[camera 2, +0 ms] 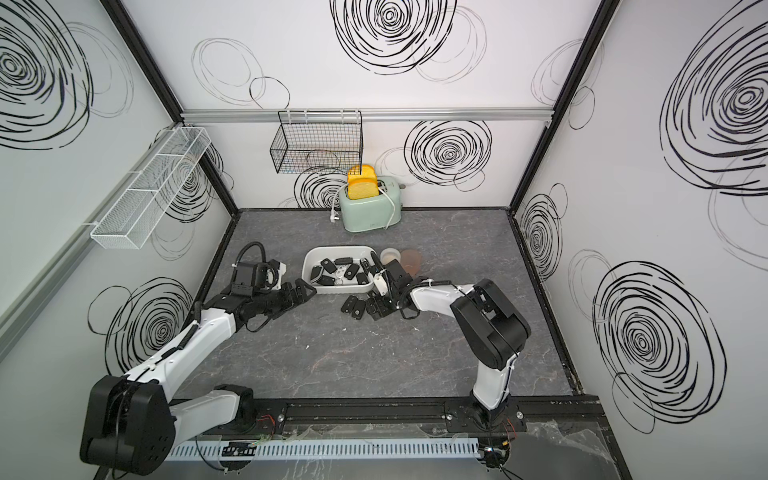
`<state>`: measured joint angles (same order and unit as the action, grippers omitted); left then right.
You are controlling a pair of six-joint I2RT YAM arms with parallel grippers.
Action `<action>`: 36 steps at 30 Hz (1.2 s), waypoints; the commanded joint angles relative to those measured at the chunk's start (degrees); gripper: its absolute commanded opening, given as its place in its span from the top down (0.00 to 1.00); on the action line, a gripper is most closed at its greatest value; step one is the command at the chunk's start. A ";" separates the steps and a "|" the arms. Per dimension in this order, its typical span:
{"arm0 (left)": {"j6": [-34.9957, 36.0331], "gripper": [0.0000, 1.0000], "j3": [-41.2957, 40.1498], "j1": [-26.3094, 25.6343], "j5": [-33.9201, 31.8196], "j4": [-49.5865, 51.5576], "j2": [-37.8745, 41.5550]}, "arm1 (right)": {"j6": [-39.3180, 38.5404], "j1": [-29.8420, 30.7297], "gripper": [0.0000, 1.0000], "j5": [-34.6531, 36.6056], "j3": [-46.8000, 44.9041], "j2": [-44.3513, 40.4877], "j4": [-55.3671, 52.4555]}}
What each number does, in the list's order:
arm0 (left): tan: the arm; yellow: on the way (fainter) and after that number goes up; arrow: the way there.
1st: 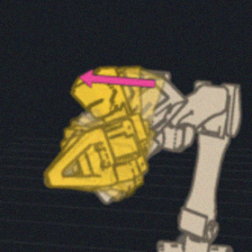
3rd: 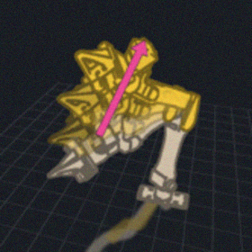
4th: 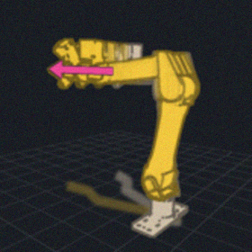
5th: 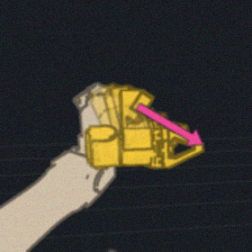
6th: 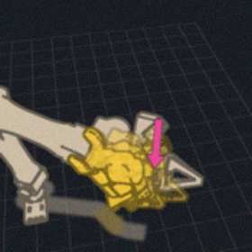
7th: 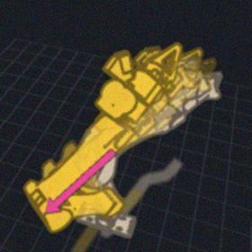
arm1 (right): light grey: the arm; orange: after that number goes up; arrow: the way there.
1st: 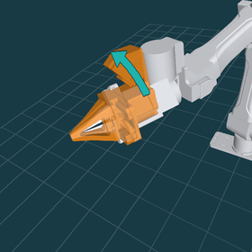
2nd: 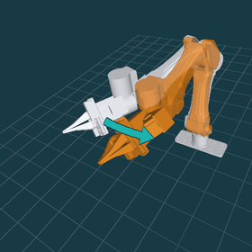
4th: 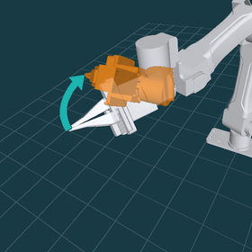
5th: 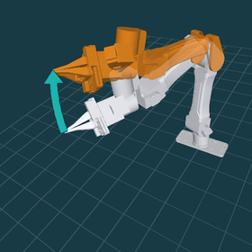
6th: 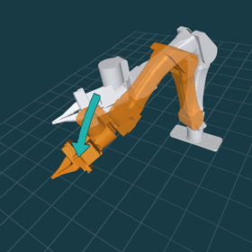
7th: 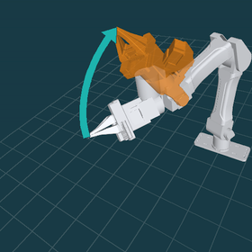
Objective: Place the car key into the storage box
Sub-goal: Pick up the car key from the center of the board.
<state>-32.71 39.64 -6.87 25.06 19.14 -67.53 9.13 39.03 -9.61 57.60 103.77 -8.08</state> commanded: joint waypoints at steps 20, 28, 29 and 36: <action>-0.54 0.02 -1.29 -0.46 0.25 -1.56 0.73 | -3.60 3.56 0.68 8.66 4.83 4.93 -7.30; -0.63 0.02 -3.16 -1.01 1.34 -1.30 2.47 | 2.68 3.47 0.70 4.23 1.53 -3.04 -6.77; -0.49 0.02 -3.34 -1.20 1.47 -1.29 2.37 | 3.99 3.43 0.70 3.64 0.81 -4.37 -6.64; 0.30 0.02 -4.30 -2.97 2.45 -1.86 1.87 | 12.33 3.43 0.70 2.29 -3.04 -13.13 -5.71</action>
<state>-33.08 36.07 -9.04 26.22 19.14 -65.93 16.43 42.19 -6.13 55.42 93.84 -13.54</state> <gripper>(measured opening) 0.981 0.358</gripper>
